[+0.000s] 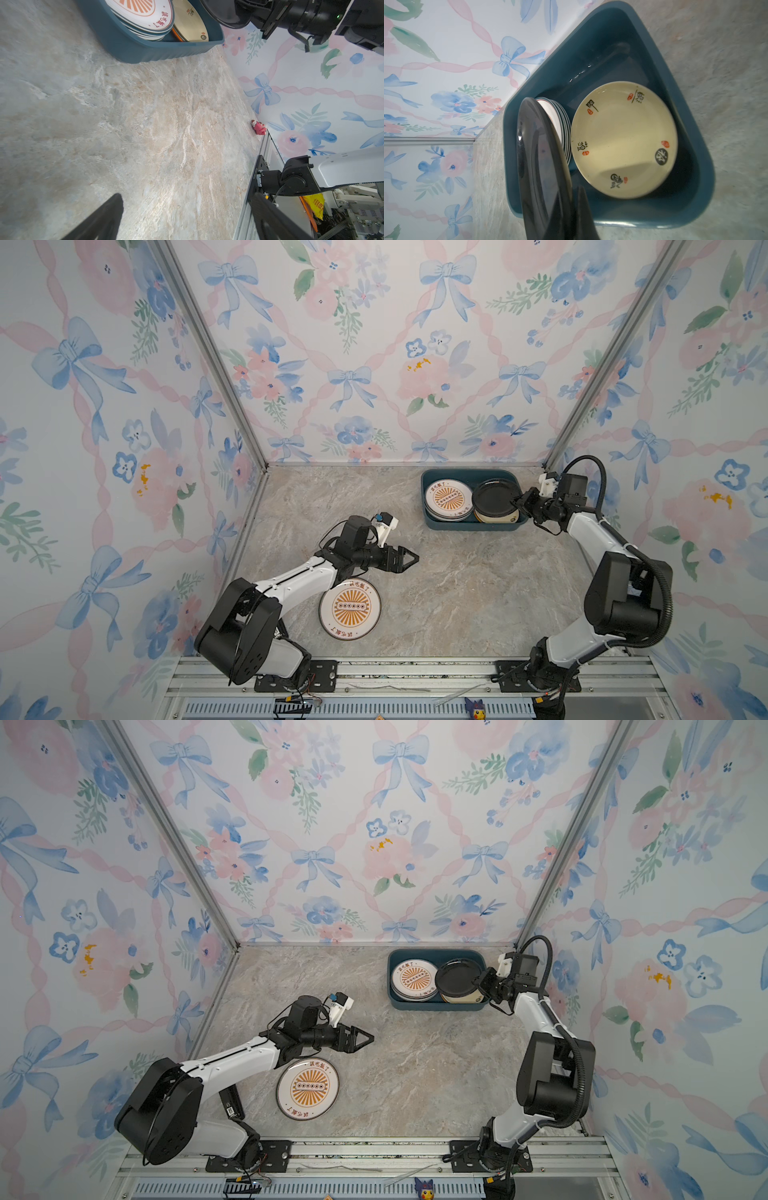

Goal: Place the plates into the plastic bin on the countertop
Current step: Place the plate in the plastic bin.

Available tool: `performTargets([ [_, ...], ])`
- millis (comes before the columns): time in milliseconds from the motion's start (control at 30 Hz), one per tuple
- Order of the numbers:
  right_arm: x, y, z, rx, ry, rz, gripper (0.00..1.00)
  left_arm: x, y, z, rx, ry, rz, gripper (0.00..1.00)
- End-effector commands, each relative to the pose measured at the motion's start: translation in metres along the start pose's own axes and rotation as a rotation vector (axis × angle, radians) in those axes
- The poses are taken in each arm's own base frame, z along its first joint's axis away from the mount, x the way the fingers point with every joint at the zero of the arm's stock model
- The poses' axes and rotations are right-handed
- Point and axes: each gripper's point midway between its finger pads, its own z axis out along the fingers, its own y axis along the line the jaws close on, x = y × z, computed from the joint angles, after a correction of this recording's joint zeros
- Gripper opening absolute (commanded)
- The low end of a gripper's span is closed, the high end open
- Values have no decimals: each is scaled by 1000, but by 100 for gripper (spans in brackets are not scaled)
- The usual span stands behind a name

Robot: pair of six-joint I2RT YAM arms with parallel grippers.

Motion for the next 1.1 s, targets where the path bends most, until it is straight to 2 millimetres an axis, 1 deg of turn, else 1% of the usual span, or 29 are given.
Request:
performTargets([
  [0,-5,-16,3,90,12,-13,0,3,7,0,-17,4,9,98],
  [300,-8,-33,18,145,28,1,0,3,6,-1,-18,2,10,98],
  [467,-10,-39,21,169,33,-1,0,4,8,0,-22,5,7,98],
  [800,-7,-59,30,213,54,20,0,4,9,1,-23,8,7,98],
  [1067,-9,-66,41,223,62,41,0,4,9,1,-24,8,7,98],
])
